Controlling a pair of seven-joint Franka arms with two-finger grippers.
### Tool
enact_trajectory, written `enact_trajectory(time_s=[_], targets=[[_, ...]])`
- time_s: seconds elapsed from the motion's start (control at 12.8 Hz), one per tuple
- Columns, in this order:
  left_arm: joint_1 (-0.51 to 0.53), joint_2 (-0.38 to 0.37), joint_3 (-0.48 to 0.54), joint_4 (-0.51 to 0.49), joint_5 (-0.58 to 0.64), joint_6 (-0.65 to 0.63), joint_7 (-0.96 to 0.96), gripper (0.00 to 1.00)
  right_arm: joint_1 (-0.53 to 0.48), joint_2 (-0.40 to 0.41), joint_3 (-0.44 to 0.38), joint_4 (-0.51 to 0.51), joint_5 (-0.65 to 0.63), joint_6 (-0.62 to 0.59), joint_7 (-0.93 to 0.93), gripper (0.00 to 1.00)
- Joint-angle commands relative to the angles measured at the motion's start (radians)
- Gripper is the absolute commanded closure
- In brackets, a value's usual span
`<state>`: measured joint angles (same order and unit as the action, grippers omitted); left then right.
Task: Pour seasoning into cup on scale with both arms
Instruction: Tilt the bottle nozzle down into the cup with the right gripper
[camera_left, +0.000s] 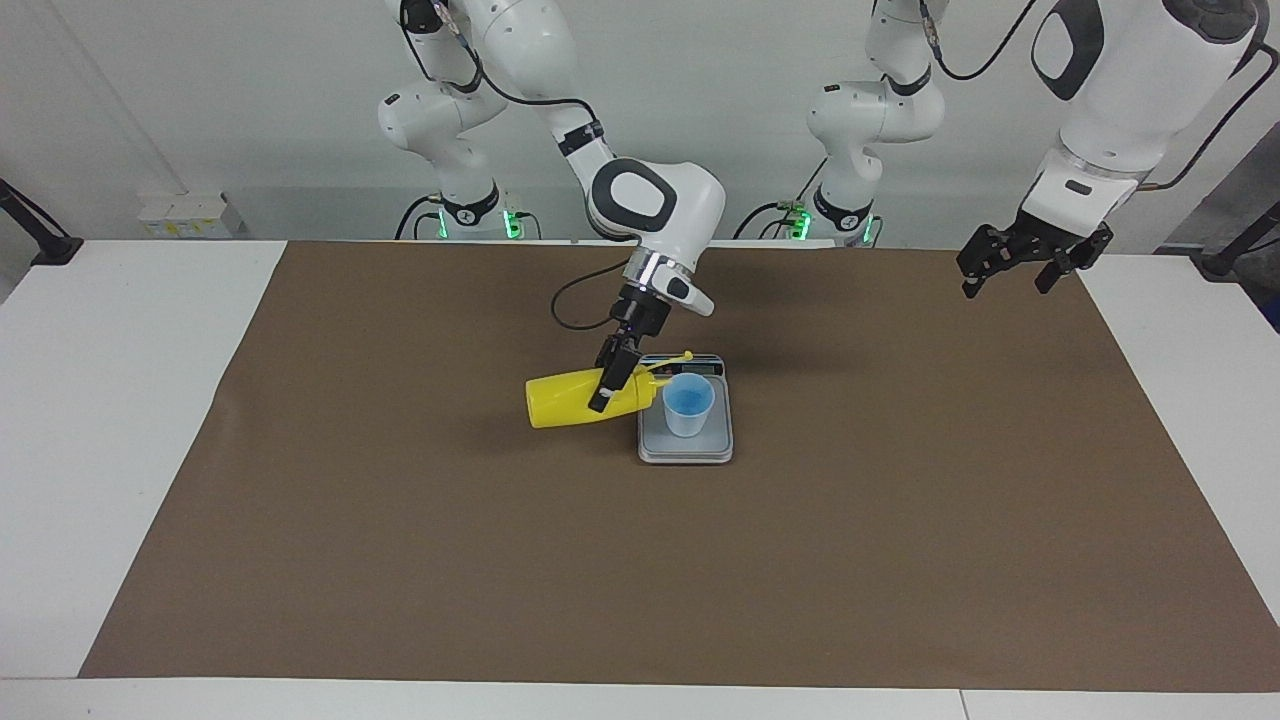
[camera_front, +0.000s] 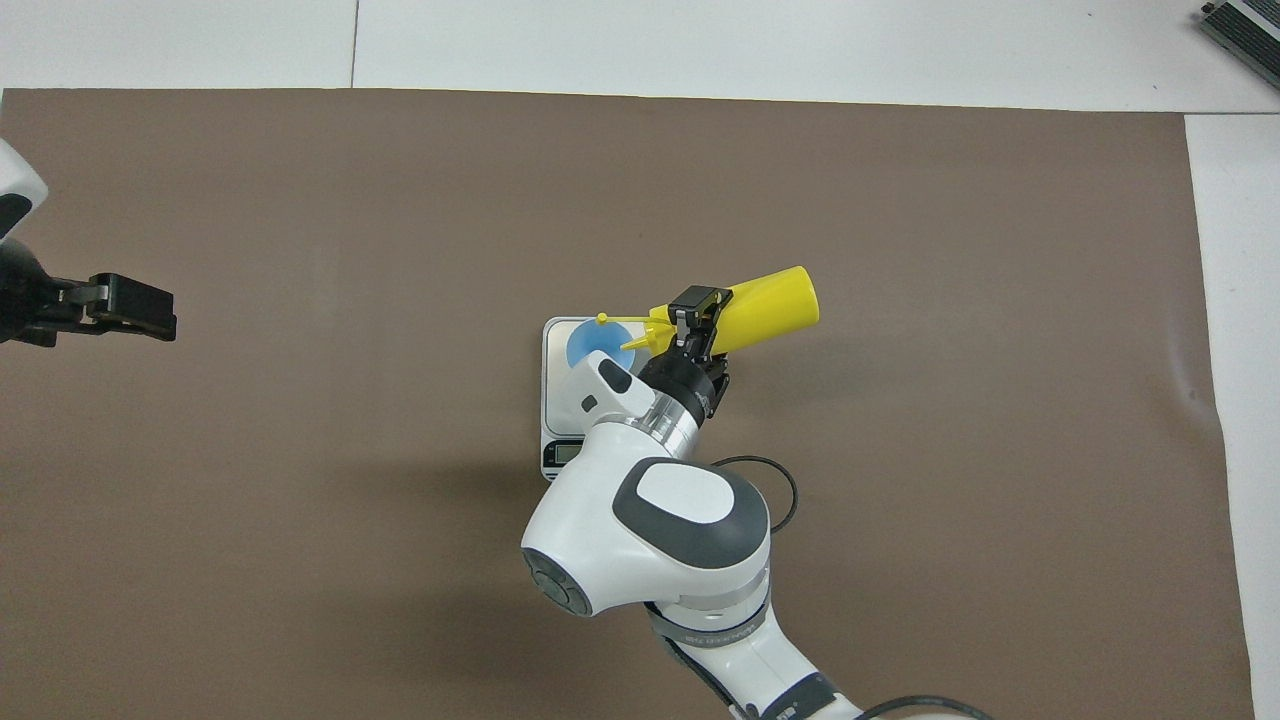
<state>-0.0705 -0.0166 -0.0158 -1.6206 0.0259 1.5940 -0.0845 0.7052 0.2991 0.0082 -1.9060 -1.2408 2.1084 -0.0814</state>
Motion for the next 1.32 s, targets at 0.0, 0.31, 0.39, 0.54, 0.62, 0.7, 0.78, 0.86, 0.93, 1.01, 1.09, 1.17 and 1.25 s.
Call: enact_trajectory(time_s=[0.0,0.31,0.39,0.54,0.62,0.7,0.78,0.86,0.93,1.01,1.09,1.17,1.25], targets=[[0.0,-0.028,0.0,-0.027,0.017,-0.003,-0.008,0.0,0.009,0.024,0.001,0.028,-0.071,-0.047,0.053,1.0],[0.0,-0.026,0.0,-0.027,0.017,-0.003,-0.008,0.0,0.022,0.034,0.001,0.025,-0.1,-0.073,0.086,1.0],[0.0,-0.028,0.0,-0.027,0.017,-0.003,-0.008,0.0,0.022,0.034,0.001,0.025,-0.1,-0.074,0.089,1.0],[0.0,-0.028,0.0,-0.027,0.017,-0.003,-0.008,0.0,0.023,0.034,0.003,0.025,-0.1,-0.077,0.104,1.0],[0.0,-0.026,0.0,-0.027,0.017,-0.003,-0.008,0.0,0.022,0.034,0.003,0.027,-0.098,-0.077,0.104,1.0],[0.0,-0.026,0.0,-0.027,0.017,-0.003,-0.008,0.0,0.022,0.034,0.004,0.028,-0.092,-0.076,0.106,1.0],[0.0,-0.028,0.0,-0.027,0.017,-0.003,-0.008,0.0,0.022,0.034,0.004,0.031,-0.083,-0.077,0.106,1.0],[0.0,-0.028,0.0,-0.027,0.017,-0.003,-0.008,0.0,0.023,0.034,0.006,0.042,-0.072,-0.077,0.106,1.0],[0.0,-0.028,0.0,-0.027,0.017,-0.003,-0.008,0.0,0.022,0.032,0.006,0.047,-0.048,-0.074,0.104,1.0],[0.0,-0.028,0.0,-0.027,0.017,-0.003,-0.009,0.0,0.019,0.026,0.006,0.05,-0.014,-0.061,0.103,1.0],[0.0,-0.026,0.0,-0.027,0.017,-0.003,-0.008,0.0,0.016,0.014,0.006,0.048,0.015,-0.051,0.1,1.0],[0.0,-0.026,0.0,-0.027,0.017,-0.005,-0.008,0.0,0.007,0.0,0.006,0.048,0.053,-0.041,0.097,1.0],[0.0,-0.028,0.0,-0.027,0.017,-0.003,-0.008,0.0,0.0,-0.023,0.007,0.045,0.11,-0.013,0.092,1.0]])
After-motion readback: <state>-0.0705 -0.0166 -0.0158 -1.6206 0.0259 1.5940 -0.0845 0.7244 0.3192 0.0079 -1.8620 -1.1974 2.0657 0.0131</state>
